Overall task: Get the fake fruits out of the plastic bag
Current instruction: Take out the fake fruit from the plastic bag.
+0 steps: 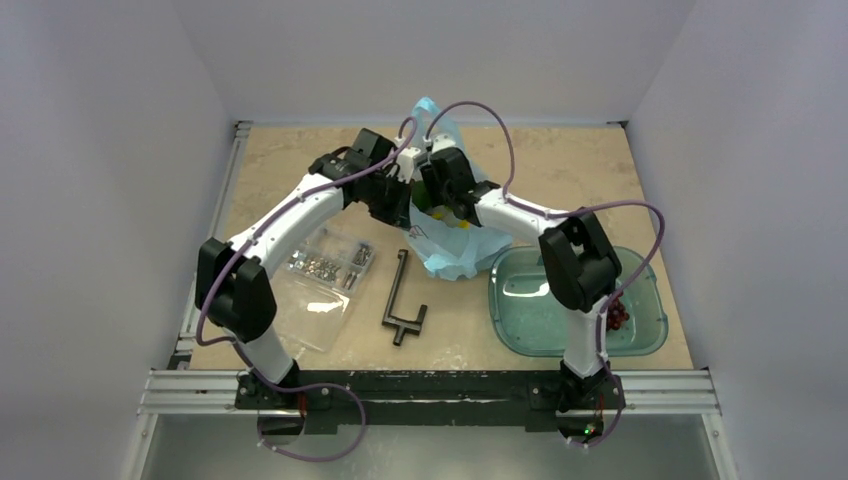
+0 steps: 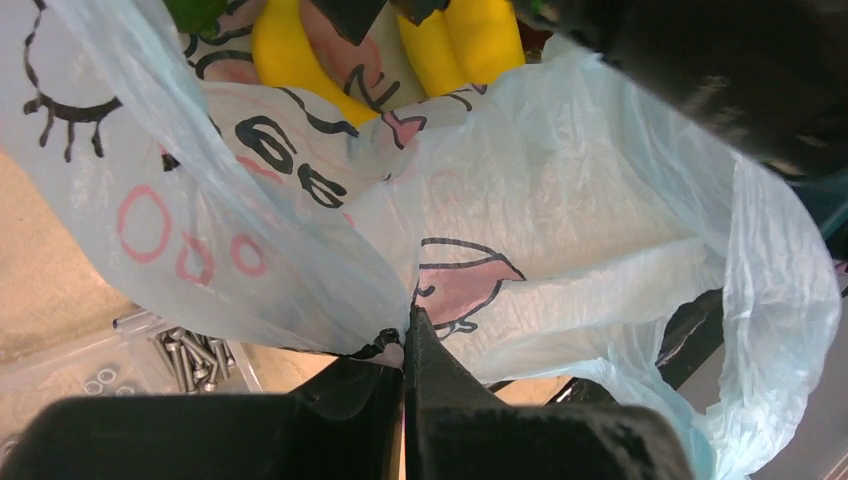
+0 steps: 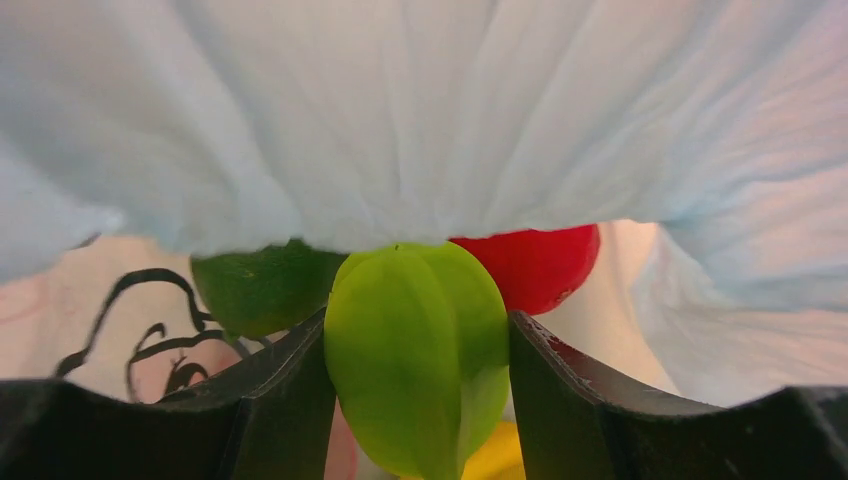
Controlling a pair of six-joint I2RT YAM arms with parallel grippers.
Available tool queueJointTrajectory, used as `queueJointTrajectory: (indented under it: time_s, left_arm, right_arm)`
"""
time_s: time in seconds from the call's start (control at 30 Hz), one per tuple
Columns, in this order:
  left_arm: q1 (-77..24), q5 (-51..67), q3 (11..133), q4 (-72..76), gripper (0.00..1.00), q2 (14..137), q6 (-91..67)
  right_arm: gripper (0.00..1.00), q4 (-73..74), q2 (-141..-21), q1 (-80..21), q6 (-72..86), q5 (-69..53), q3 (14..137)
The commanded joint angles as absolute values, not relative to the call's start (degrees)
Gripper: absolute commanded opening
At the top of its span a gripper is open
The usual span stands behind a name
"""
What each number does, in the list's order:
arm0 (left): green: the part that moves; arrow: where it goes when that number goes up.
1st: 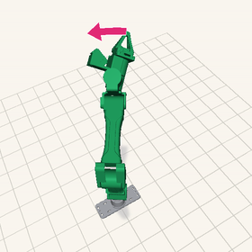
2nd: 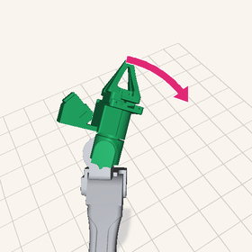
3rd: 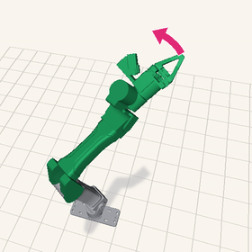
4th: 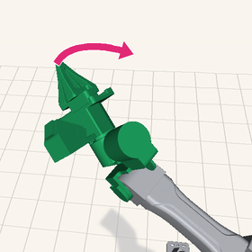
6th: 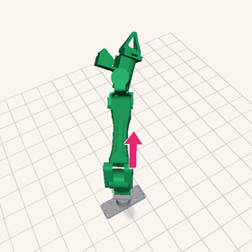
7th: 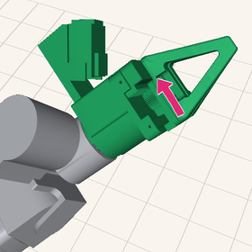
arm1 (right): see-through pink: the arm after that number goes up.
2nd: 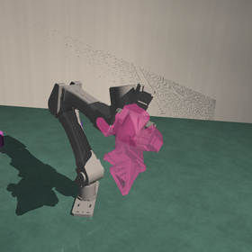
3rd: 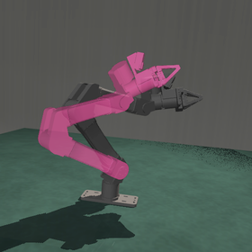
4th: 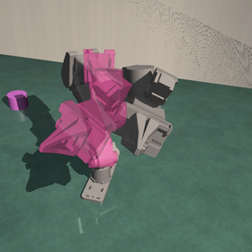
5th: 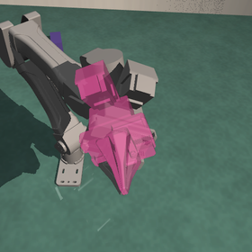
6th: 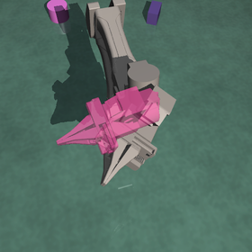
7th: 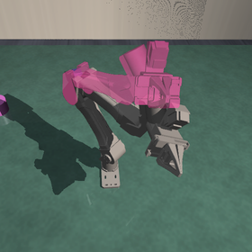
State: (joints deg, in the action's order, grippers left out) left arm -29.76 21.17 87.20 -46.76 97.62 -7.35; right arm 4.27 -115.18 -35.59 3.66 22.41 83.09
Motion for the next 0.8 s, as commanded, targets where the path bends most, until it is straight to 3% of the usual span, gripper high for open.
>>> queueJointTrajectory:
  time_s: [0.0,0.37,0.77]
  left_arm:
    - [-30.20,22.43,88.98,-46.86,0.00,97.90,-6.58]
    - [-30.16,22.35,89.19,-46.11,0.00,98.30,-6.59]
    - [-30.15,22.19,88.91,-45.39,0.00,97.25,-6.42]
  right_arm:
    - [0.02,1.98,-108.08,-35.50,4.49,20.40,81.98]
    - [0.00,1.29,-97.53,-35.46,10.88,11.48,76.08]
    - [0.00,6.84,-82.49,-35.50,18.07,-11.61,69.47]
